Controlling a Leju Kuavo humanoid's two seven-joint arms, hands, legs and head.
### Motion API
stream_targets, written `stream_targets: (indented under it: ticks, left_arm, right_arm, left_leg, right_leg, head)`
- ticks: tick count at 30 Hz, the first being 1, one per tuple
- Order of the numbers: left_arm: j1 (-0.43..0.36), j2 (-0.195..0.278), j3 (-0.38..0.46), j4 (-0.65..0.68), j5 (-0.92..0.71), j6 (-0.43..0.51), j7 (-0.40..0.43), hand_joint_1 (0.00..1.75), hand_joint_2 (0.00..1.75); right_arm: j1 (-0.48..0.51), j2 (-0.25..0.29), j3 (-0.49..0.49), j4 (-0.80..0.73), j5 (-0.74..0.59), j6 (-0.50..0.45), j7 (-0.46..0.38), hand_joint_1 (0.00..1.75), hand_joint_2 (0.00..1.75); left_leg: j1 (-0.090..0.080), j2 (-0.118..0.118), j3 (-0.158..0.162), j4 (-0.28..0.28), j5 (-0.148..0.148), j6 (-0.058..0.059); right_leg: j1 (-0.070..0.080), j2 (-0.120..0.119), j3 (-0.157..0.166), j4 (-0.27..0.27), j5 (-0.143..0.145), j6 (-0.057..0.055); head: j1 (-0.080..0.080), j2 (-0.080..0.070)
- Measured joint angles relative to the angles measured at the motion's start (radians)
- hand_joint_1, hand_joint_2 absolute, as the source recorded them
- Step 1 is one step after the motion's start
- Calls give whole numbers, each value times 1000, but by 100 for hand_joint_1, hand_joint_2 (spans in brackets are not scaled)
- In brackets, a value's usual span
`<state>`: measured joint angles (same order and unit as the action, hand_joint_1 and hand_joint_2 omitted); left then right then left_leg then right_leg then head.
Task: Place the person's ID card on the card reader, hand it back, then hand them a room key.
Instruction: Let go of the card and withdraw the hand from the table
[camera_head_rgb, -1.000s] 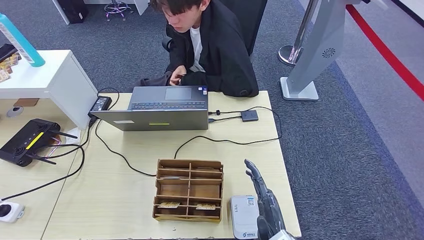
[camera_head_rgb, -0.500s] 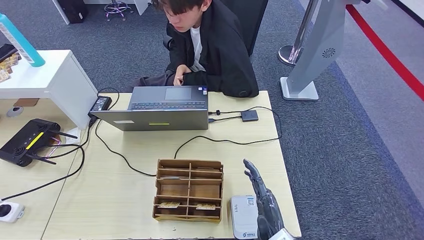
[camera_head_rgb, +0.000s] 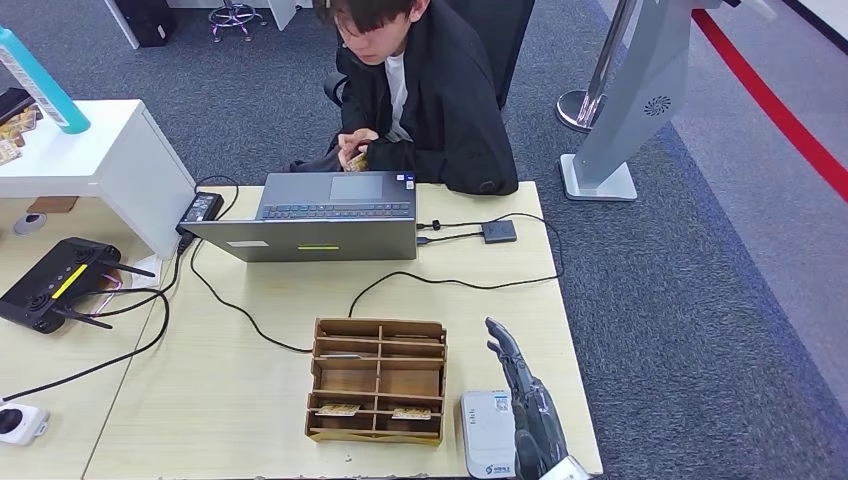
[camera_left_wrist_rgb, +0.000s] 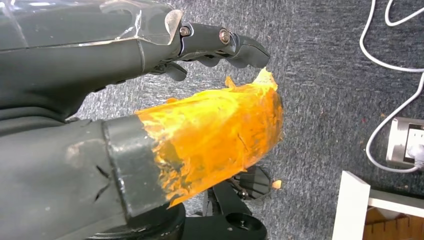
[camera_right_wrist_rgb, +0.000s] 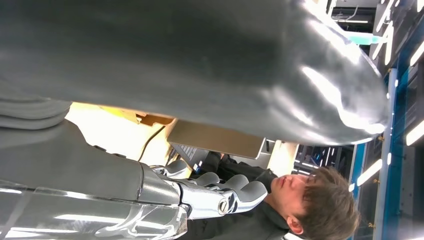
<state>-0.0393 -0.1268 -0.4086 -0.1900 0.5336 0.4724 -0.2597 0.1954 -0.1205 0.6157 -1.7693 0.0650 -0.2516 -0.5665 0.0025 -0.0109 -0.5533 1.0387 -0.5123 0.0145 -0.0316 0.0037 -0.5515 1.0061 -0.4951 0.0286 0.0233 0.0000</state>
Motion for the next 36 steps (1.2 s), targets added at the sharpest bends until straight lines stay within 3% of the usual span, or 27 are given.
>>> stream_targets:
  ticks: [36]
  left_arm:
    - [3, -7, 15, 0, 22, -54, -8, 0, 0]
  right_arm:
    - [6, -16, 21, 1, 0, -1, 0, 0, 0]
  left_leg:
    - [0, 0, 0, 0, 0, 0]
  right_leg:
    - [0, 0, 0, 0, 0, 0]
  head:
    - [0, 0]
